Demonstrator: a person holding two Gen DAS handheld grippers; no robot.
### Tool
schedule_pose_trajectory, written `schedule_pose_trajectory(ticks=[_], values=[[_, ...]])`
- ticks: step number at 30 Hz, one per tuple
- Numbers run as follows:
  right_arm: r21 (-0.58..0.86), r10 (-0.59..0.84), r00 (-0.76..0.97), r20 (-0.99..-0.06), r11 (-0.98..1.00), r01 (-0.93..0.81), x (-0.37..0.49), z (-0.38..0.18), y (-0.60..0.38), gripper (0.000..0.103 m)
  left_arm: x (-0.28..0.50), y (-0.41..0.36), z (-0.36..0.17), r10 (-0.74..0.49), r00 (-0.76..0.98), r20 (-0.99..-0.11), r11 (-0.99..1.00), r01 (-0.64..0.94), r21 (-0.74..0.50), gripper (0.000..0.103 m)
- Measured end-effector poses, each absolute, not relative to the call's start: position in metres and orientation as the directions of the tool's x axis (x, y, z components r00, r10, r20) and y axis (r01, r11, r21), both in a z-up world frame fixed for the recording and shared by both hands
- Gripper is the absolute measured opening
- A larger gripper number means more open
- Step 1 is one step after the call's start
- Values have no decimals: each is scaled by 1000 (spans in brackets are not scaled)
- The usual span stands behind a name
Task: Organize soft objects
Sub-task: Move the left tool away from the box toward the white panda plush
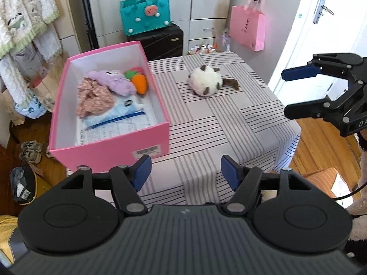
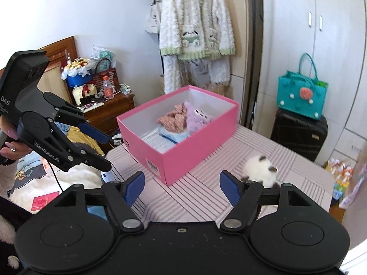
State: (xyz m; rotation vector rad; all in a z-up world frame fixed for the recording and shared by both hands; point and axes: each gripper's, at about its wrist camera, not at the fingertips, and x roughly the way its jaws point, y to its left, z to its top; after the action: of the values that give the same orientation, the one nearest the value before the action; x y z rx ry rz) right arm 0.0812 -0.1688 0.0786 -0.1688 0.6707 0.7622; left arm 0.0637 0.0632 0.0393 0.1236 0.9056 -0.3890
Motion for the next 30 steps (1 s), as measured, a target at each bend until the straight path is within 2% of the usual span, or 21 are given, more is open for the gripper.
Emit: schedule_pose_trajectory(ticks=[13,16,23,30], values=[[144,552,502,-666,756,-639,96,23,-205,82,82,22,5,-302,527,-794,911,405,-78,71],[131,542,521,-660,765,-630,102,15,-213,87,89,14,4,-323,533,-782,905,415,-91,77],[156,550,506,-664,764,-626,126,-6,-223,89,113,-4,-1,-373,516,-771,888,438,-137,80],[134,526,540,-657,787,-602,148,-24,-232,91,144,-17,-8,-405,526,-748,888,422,-183,91]])
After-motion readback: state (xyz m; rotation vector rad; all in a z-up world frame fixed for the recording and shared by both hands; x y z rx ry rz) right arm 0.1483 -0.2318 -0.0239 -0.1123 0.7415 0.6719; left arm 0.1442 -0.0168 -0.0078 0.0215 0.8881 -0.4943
